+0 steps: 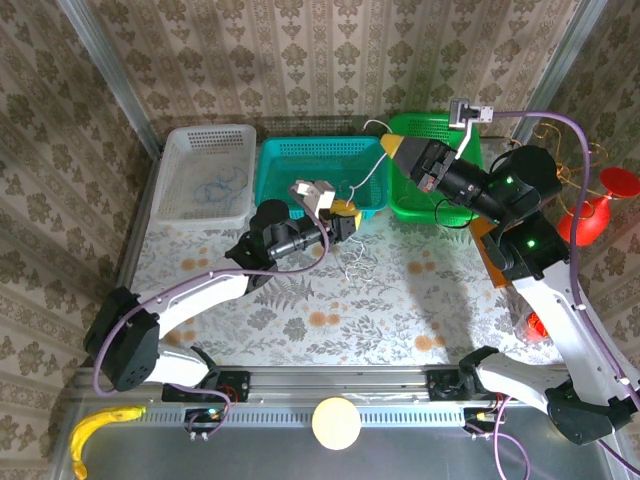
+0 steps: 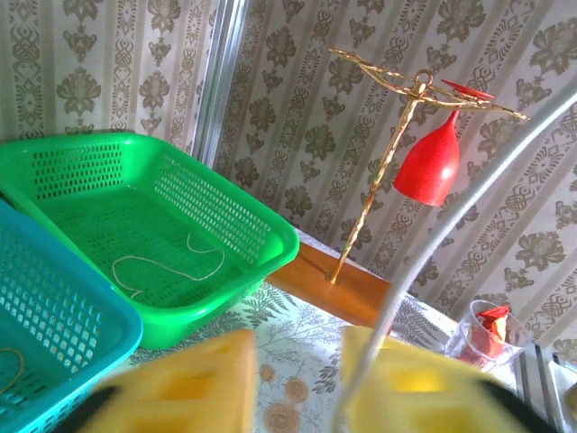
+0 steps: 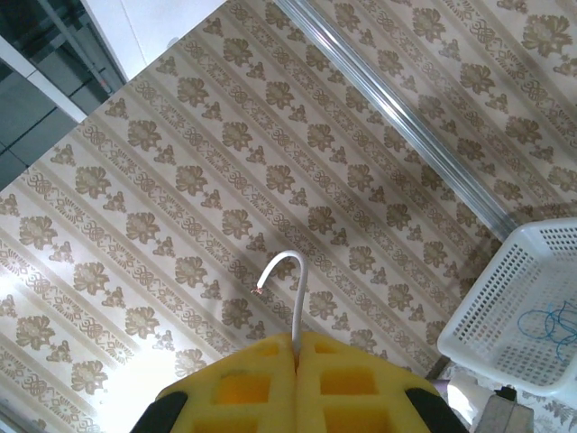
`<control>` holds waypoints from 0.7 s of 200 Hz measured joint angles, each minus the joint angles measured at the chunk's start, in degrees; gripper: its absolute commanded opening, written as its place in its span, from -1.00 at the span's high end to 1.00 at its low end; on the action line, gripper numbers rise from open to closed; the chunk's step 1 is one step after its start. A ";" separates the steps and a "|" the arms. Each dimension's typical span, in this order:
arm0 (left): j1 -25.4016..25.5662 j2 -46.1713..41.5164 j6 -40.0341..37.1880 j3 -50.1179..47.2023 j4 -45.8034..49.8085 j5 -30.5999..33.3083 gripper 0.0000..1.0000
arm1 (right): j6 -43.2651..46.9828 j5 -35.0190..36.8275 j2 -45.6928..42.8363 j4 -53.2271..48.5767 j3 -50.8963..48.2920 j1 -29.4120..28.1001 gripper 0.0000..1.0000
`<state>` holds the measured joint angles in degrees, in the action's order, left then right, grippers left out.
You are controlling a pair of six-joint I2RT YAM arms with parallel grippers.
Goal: Untangle the cables
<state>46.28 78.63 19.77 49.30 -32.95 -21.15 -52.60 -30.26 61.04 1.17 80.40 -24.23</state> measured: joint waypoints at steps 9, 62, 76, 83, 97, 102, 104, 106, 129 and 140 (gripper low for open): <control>-0.02 0.09 0.00 0.00 -0.15 -0.20 1.00 | 0.15 0.02 -0.33 0.02 -0.57 0.26 1.00; -1.90 -3.67 3.96 1.09 -0.31 -0.70 1.00 | 3.30 0.92 -5.16 0.02 -13.73 3.41 1.00; -2.03 -5.22 5.14 2.60 -0.17 -1.14 1.00 | 4.87 1.31 -5.77 0.20 -18.60 3.41 1.00; -2.03 -5.75 5.79 3.54 -0.20 -1.40 1.00 | 5.84 1.33 -5.88 0.37 -21.03 3.41 1.00; -2.03 -6.43 7.17 5.25 -0.61 -1.81 1.00 | 7.65 1.33 -5.90 1.01 -25.75 3.41 1.00; -2.03 -6.58 7.72 5.70 -0.83 -1.95 1.00 | 8.31 1.27 -5.90 1.60 -27.39 3.41 1.00; -2.03 -6.62 7.87 5.92 -0.98 -2.03 1.00 | 8.61 1.25 -5.90 1.75 -28.06 3.39 1.00; -2.03 -6.64 8.07 6.03 -1.03 -2.03 1.00 | 8.92 1.18 -5.90 2.05 -28.74 3.39 1.00; -2.03 -6.67 10.64 7.39 -1.38 -2.47 1.00 | 12.09 0.33 -5.90 4.66 -34.05 2.78 1.00; -2.03 -6.62 11.67 7.80 -1.38 -2.60 1.00 | 13.81 -0.22 -5.90 5.51 -35.26 2.03 1.00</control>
<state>44.25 72.01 31.44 57.10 -34.33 -23.75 -38.79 -30.48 55.13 6.68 45.15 -22.20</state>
